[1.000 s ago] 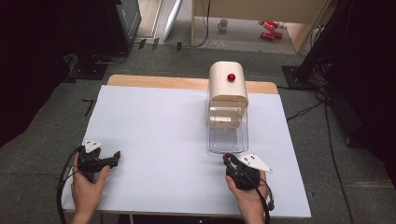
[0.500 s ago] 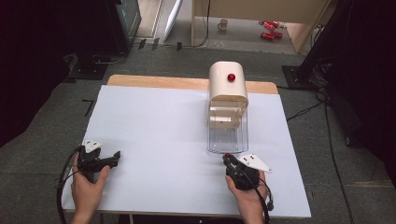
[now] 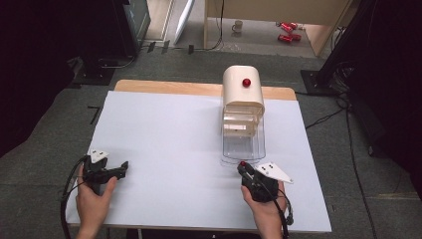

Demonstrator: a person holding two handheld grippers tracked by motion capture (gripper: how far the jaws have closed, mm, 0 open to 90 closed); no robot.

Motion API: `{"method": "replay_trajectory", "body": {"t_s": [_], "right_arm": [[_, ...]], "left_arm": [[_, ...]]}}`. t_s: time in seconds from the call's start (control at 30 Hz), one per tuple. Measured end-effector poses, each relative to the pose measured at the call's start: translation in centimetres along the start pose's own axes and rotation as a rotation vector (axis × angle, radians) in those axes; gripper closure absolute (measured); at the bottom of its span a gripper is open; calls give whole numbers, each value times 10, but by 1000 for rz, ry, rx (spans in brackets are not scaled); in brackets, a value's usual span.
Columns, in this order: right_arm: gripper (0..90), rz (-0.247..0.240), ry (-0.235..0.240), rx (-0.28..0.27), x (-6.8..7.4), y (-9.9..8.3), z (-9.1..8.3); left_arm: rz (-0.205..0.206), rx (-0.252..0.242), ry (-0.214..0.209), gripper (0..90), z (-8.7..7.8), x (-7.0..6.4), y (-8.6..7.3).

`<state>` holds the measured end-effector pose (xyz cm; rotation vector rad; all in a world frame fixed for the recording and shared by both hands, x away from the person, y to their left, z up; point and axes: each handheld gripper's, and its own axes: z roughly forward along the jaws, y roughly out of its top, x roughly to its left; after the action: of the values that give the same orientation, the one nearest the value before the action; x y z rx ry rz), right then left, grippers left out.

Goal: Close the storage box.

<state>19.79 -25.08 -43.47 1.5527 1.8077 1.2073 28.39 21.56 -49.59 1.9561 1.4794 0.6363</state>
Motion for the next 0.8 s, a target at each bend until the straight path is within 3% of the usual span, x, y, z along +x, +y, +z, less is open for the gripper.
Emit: {"method": "replay_trajectory", "body": {"t_s": [0.8], "right_arm": [[755, -9, -13, -38, -5, 38, 8]], "left_arm": [[0, 0, 0, 143, 0, 0, 0]]}}
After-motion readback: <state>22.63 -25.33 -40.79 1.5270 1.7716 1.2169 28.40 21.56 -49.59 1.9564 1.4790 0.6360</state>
